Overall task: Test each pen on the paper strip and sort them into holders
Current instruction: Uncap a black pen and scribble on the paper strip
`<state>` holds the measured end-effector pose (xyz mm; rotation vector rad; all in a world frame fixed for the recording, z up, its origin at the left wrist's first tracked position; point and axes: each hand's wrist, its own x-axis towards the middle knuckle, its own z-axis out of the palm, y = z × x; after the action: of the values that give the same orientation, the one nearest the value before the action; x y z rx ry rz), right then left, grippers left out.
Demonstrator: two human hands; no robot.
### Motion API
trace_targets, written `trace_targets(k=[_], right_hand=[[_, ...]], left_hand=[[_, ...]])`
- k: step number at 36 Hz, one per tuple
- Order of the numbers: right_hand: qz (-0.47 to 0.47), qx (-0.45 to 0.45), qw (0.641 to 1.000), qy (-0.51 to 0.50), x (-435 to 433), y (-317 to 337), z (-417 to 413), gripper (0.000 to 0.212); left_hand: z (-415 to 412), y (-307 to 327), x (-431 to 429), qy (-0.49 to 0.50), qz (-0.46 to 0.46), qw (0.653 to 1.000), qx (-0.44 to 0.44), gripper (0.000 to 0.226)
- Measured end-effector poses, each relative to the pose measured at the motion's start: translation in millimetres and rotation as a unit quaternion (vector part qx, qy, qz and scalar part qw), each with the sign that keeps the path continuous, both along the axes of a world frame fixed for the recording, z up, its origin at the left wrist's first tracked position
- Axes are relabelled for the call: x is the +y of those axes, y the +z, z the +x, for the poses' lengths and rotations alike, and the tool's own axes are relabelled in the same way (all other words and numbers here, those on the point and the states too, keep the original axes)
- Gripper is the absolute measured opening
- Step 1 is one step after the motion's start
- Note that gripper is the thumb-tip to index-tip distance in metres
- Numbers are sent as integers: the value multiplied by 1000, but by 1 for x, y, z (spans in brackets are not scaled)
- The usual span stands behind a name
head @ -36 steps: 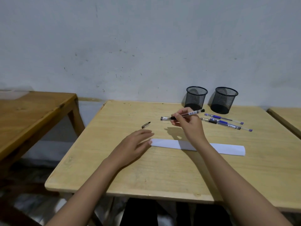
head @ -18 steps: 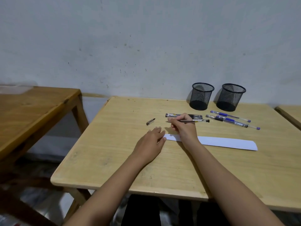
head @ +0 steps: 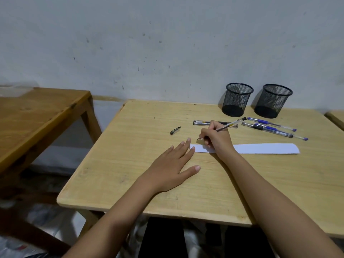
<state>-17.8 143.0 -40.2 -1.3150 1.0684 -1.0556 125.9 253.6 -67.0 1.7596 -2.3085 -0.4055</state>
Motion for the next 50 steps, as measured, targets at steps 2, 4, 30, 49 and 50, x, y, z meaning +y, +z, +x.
trace_targets(k=[2, 4, 30, 49, 50], right_hand=[[-6, 14, 1000, -8, -1, 0, 2, 31], [-16, 28, 999, -11, -2, 1, 6, 33], [-62, 76, 994, 38, 0, -12, 18, 39], [-76, 95, 992, 14, -2, -13, 17, 42], [-77, 94, 993, 12, -2, -13, 18, 42]], left_hand=[[-1, 0, 0, 0, 3, 1000, -7, 67], [-1, 0, 0, -2, 9, 1000, -14, 67], [-2, 1, 0, -5, 18, 999, -27, 67], [0, 3, 1, -11, 27, 999, -14, 66], [1, 3, 1, -12, 26, 1000, -13, 65]])
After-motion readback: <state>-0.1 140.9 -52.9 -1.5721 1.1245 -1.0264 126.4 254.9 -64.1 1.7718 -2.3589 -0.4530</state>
